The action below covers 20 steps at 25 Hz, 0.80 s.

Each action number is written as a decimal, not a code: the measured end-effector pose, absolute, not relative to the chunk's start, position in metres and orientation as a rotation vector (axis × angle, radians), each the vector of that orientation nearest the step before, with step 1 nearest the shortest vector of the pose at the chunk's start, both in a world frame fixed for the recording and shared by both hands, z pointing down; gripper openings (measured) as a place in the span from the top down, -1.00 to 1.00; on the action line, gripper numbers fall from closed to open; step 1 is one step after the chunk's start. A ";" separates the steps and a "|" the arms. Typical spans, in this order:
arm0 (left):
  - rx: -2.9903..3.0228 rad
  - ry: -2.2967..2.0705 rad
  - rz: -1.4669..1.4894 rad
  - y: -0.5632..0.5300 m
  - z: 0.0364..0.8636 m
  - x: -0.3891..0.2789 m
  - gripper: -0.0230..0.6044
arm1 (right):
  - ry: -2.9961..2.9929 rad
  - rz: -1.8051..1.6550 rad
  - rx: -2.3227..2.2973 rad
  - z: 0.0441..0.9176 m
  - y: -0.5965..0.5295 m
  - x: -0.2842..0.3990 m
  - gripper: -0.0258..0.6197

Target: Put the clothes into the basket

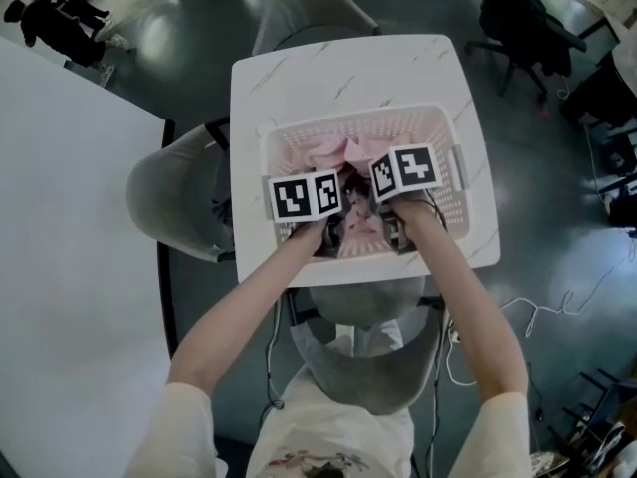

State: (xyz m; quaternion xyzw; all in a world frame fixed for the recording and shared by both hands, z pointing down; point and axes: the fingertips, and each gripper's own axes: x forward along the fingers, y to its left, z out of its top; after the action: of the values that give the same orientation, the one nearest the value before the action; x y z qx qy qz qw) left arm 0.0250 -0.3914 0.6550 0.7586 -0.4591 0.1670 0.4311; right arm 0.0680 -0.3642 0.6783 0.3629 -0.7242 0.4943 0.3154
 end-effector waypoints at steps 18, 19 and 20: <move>1.800 -1.144 0.577 -0.411 0.716 0.029 0.24 | -1.773 1.312 0.932 0.733 -0.381 0.079 0.35; 1.805 -1.147 0.596 -0.412 0.718 0.028 0.24 | -1.767 1.297 0.928 0.735 -0.381 0.079 0.35; 1.809 -1.152 0.613 -0.412 0.720 0.027 0.24 | -1.762 1.275 0.921 0.737 -0.381 0.078 0.35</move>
State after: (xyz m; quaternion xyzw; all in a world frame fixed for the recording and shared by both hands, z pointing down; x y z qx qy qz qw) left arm 0.0271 -0.4122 0.7201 0.7283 -0.4638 0.2468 0.4399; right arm 0.0781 -0.3810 0.7369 0.3609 -0.6900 0.4993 0.3800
